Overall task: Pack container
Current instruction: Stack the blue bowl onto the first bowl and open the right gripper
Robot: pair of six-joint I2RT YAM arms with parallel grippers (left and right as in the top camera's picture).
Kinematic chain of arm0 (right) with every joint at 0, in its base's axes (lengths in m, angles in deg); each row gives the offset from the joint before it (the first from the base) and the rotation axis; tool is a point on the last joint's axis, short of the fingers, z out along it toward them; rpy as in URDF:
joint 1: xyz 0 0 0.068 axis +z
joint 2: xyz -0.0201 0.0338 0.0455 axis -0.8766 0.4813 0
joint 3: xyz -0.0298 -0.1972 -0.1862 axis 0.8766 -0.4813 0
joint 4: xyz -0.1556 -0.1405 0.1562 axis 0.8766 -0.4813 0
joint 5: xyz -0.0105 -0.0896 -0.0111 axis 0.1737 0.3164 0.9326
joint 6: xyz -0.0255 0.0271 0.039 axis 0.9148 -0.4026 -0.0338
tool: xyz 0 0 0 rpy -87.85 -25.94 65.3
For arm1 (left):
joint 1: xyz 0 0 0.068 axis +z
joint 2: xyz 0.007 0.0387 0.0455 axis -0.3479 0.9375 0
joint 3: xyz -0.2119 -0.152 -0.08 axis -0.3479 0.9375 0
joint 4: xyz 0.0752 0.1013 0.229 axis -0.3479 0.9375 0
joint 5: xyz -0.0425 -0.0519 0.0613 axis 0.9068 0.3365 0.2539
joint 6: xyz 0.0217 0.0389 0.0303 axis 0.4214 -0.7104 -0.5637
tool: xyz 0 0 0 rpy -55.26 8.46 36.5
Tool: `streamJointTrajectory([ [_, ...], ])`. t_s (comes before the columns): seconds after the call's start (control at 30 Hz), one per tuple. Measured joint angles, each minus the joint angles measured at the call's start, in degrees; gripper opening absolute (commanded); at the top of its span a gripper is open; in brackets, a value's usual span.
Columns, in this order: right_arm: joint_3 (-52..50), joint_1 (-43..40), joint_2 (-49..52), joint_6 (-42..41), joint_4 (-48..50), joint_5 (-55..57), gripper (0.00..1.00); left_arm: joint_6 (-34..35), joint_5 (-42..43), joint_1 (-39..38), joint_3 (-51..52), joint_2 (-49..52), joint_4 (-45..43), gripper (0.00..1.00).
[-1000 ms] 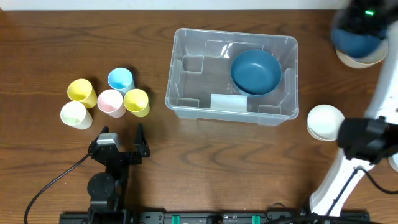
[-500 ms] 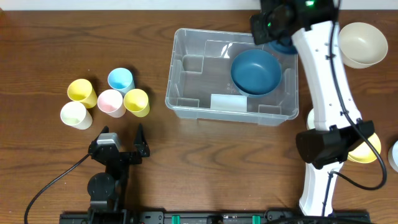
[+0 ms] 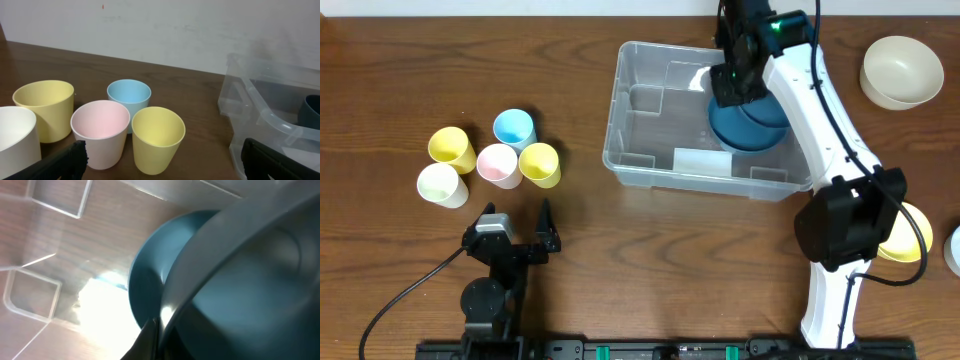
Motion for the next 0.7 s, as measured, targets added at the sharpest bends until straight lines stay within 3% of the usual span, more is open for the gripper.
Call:
streamJointTrajectory([
  [0.7, -2.36, 1.09, 0.02, -1.49, 1.68, -1.03, 0.04, 0.00, 0.00, 0.00, 0.00, 0.00, 0.00, 0.98],
])
